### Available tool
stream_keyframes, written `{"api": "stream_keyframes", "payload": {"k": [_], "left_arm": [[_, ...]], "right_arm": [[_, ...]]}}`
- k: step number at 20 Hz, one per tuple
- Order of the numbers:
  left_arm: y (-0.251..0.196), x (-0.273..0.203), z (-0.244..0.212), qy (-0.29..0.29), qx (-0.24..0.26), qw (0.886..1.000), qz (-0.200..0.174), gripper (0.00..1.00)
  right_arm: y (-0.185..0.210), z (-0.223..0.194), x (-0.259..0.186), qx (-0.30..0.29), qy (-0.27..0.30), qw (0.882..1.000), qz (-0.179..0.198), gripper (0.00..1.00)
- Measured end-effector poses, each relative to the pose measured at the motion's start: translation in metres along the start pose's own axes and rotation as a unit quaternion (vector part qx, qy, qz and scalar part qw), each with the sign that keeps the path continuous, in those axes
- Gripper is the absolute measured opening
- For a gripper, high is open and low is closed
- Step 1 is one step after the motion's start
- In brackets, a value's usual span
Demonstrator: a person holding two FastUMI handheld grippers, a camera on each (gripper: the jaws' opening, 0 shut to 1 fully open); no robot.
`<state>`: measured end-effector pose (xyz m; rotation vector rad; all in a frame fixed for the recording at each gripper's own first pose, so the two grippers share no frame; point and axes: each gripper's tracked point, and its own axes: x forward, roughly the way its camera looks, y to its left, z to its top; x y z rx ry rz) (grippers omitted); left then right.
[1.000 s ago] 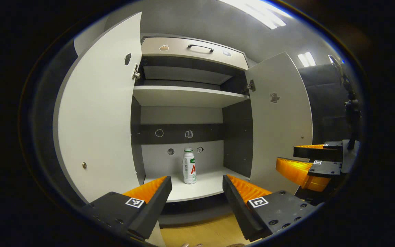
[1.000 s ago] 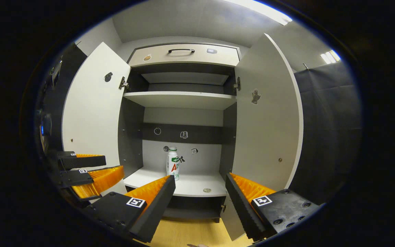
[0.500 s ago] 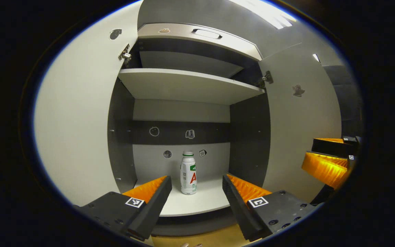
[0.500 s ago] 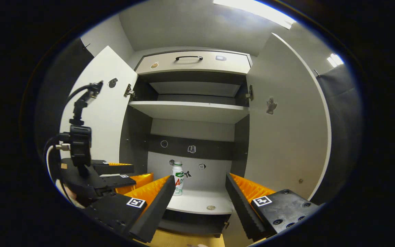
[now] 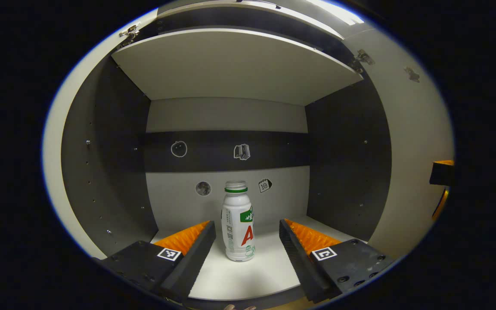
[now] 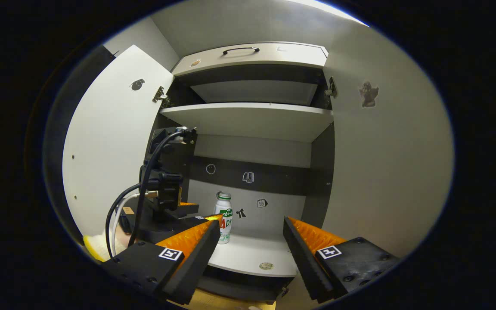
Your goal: Grasp the bottle in the cabinet with the left hand and place it on the coaster, then close the right door with the right hand and the left door with the left hand.
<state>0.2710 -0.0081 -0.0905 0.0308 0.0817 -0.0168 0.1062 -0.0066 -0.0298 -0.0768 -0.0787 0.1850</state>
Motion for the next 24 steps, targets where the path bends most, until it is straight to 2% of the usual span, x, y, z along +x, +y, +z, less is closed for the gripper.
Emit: {"api": "stream_keyframes", "payload": {"k": [4,11,16,18,19,20,21,24], "left_arm": [[0.006,0.029,-0.014,0.010,0.006,1.000,0.005,0.94],[0.011,0.069,-0.030,0.020,0.013,1.000,0.007,0.94],[0.013,0.093,-0.038,0.020,-0.024,1.000,0.003,0.93],[0.016,0.100,-0.039,0.019,-0.023,1.000,0.005,0.95],[0.015,0.104,-0.037,0.014,-0.025,1.000,0.005,0.91],[0.012,0.114,-0.040,0.014,-0.028,0.999,0.005,0.83],[0.013,0.104,-0.038,0.016,-0.025,1.000,0.003,0.75],[0.013,0.101,-0.033,0.019,-0.002,1.000,0.006,0.72]], "right_arm": [[0.007,-0.011,0.015,0.010,0.007,1.000,0.024,0.98],[-0.001,-0.029,0.038,0.013,0.024,0.999,0.022,0.97],[-0.006,-0.038,0.048,0.002,0.035,0.999,0.018,0.98],[-0.007,-0.039,0.051,0.001,0.040,0.999,0.018,0.98],[-0.008,-0.037,0.053,0.000,0.038,0.999,0.016,0.98],[-0.011,-0.035,0.053,0.000,0.034,0.999,0.013,0.98],[-0.013,-0.032,0.055,0.002,0.029,1.000,0.010,0.97],[-0.016,-0.030,0.057,0.018,0.026,0.999,0.003,0.97]]}}
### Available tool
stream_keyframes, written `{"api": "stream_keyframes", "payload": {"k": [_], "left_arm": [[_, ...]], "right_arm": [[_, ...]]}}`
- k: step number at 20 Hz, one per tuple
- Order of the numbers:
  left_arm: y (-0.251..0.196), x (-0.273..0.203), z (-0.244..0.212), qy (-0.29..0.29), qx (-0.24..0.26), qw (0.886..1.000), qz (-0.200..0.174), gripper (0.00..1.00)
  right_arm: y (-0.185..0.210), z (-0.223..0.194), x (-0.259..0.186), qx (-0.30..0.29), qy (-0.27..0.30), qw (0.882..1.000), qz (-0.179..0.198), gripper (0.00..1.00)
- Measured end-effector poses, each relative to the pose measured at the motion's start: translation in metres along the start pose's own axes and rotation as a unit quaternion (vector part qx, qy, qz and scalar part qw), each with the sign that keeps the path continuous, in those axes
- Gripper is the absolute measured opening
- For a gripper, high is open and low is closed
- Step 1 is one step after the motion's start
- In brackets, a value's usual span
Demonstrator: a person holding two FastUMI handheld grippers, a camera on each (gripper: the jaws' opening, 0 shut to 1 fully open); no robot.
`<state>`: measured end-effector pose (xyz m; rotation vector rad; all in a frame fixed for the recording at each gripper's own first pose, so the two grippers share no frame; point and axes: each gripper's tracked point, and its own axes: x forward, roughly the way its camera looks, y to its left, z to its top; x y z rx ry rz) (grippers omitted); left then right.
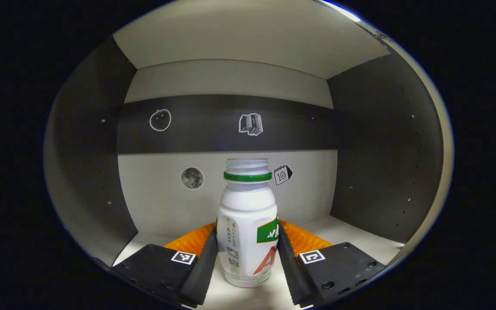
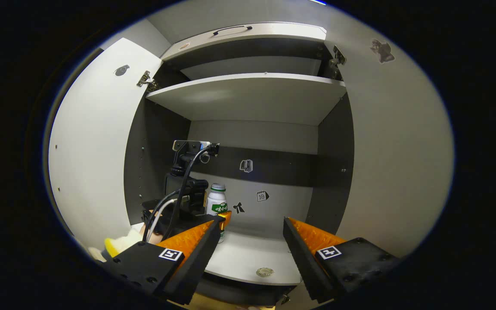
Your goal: Grasp the bottle in the cabinet with the left hand and place it on the coaster, then close the right door with the right hand and the left door with the left hand.
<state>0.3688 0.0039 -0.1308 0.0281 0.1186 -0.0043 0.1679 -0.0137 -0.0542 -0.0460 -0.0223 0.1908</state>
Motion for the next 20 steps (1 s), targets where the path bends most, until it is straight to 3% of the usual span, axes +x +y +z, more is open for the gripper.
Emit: {"api": "stream_keyframes", "payload": {"k": [5,12,20], "left_arm": [[-0.006,-0.030,0.029,-0.034,-0.019,0.999,-0.018,0.71],[-0.005,-0.115,0.043,-0.040,0.010,0.999,-0.030,0.71],[-0.012,-0.233,0.026,-0.030,0.000,0.997,-0.078,0.71]], "right_arm": [[0.000,0.004,-0.011,-0.005,0.002,1.000,-0.009,0.97],[0.020,0.022,-0.051,-0.014,-0.015,0.999,-0.027,0.97],[0.038,0.021,-0.133,-0.007,0.001,0.995,-0.101,0.98]]}}
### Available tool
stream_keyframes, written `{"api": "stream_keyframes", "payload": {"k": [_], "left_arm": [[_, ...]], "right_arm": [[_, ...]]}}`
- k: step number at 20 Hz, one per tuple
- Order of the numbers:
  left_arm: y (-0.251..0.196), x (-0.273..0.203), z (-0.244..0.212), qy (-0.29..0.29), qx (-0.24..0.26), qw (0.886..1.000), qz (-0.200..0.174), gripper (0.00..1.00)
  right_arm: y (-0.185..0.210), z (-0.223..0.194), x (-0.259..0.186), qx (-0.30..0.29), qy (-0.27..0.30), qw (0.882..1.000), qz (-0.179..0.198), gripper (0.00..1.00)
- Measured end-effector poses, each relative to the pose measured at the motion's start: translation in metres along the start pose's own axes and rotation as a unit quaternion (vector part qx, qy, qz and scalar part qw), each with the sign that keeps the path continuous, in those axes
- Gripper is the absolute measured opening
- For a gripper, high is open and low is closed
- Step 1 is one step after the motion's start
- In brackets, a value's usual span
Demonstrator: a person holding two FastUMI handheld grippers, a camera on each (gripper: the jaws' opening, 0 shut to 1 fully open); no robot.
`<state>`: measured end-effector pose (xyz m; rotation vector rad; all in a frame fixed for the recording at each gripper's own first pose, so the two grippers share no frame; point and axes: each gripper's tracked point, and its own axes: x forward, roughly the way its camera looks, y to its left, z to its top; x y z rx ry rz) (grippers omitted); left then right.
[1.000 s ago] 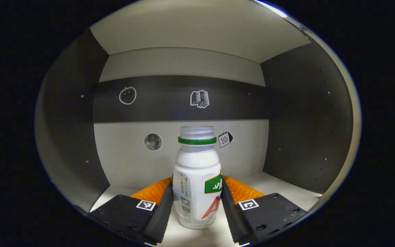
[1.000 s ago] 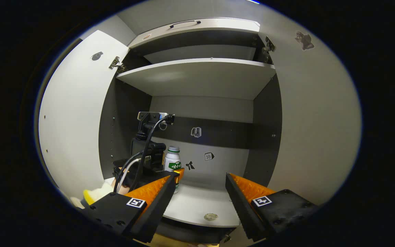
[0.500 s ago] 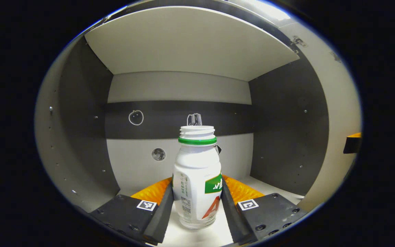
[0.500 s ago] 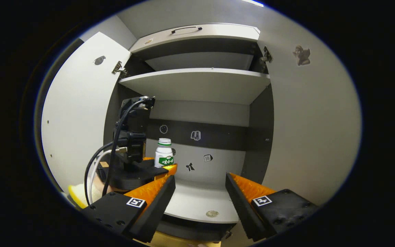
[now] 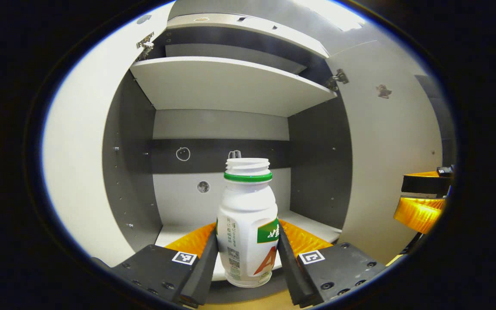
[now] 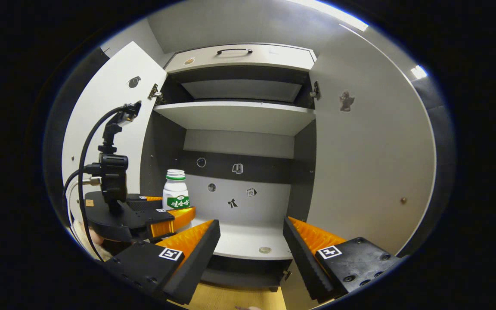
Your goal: Grasp the bottle in the cabinet with the left hand and place it on the coaster, then close the right door with the right hand and the left door with the left hand.
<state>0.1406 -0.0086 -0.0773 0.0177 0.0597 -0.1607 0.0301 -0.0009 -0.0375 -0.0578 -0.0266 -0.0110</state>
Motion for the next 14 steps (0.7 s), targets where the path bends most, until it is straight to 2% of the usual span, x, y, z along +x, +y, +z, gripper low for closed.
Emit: {"api": "stream_keyframes", "payload": {"k": [3,6,10,14], "left_arm": [[-0.020,-0.034,-0.012,0.005,-0.009,1.000,-0.023,0.71],[-0.039,-0.065,-0.032,0.020,-0.015,0.999,-0.034,0.71],[-0.069,-0.100,-0.063,0.023,-0.039,0.998,-0.038,0.71],[-0.092,-0.135,-0.097,0.015,-0.059,0.998,-0.004,0.71]], "right_arm": [[-0.012,-0.003,-0.034,-0.013,0.007,0.999,-0.036,0.98],[-0.022,-0.002,-0.060,-0.017,0.007,0.999,-0.049,0.97],[-0.030,-0.011,-0.077,-0.018,0.006,0.999,-0.029,0.97],[-0.030,-0.040,-0.093,-0.018,0.018,0.999,0.022,0.98]]}}
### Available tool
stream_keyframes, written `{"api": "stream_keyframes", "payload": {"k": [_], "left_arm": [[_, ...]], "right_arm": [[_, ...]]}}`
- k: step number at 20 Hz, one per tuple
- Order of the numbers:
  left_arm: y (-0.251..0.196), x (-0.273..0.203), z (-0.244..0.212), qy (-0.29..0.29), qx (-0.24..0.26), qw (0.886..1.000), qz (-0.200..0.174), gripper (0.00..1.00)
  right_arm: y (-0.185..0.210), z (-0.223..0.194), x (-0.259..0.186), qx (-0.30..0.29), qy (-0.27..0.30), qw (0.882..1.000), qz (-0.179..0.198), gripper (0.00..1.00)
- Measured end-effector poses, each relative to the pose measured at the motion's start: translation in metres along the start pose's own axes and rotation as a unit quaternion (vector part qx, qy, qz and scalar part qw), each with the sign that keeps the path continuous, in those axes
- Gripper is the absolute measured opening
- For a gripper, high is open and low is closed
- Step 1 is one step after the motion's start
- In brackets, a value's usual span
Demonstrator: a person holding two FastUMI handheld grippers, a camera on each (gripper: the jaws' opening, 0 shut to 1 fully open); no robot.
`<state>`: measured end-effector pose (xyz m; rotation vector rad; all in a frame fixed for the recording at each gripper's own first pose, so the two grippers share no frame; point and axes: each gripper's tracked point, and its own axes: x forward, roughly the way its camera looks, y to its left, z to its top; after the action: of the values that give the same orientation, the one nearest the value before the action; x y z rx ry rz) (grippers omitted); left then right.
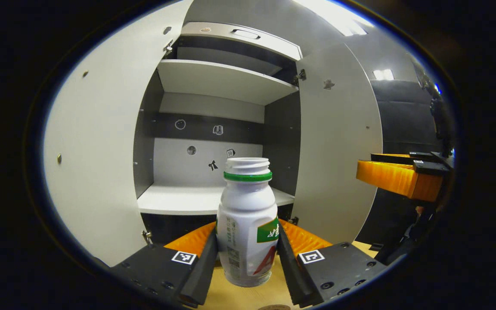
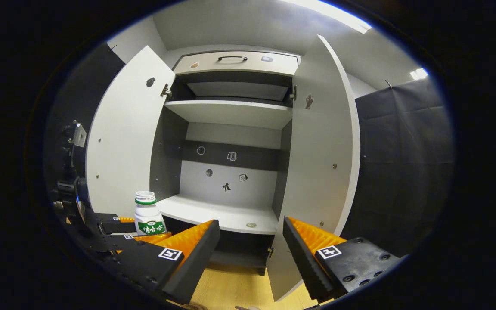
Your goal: Grasp the bottle in the cabinet with the left hand and place it on the coaster, then close the right door with the right hand and the left door with the left hand.
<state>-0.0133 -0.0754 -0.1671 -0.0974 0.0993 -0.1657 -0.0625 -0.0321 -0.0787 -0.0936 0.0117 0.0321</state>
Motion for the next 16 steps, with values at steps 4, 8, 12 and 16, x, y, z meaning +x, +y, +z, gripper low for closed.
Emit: {"api": "stream_keyframes", "payload": {"k": [4,8,12,16], "left_arm": [[-0.028,-0.028,-0.058,0.003,0.014,1.000,0.021,0.72],[-0.052,-0.048,-0.120,0.004,0.028,0.999,0.030,0.72],[-0.071,-0.054,-0.176,0.009,0.031,0.999,0.027,0.73],[-0.076,-0.055,-0.214,0.009,0.040,0.999,0.032,0.72]], "right_arm": [[-0.004,-0.033,-0.022,0.001,0.008,0.999,0.033,0.98],[-0.006,-0.076,-0.035,0.008,0.032,0.998,0.054,0.98],[-0.009,-0.113,-0.047,0.018,0.056,0.997,0.058,0.98],[-0.011,-0.154,-0.053,0.004,0.091,0.994,0.063,0.98]]}}
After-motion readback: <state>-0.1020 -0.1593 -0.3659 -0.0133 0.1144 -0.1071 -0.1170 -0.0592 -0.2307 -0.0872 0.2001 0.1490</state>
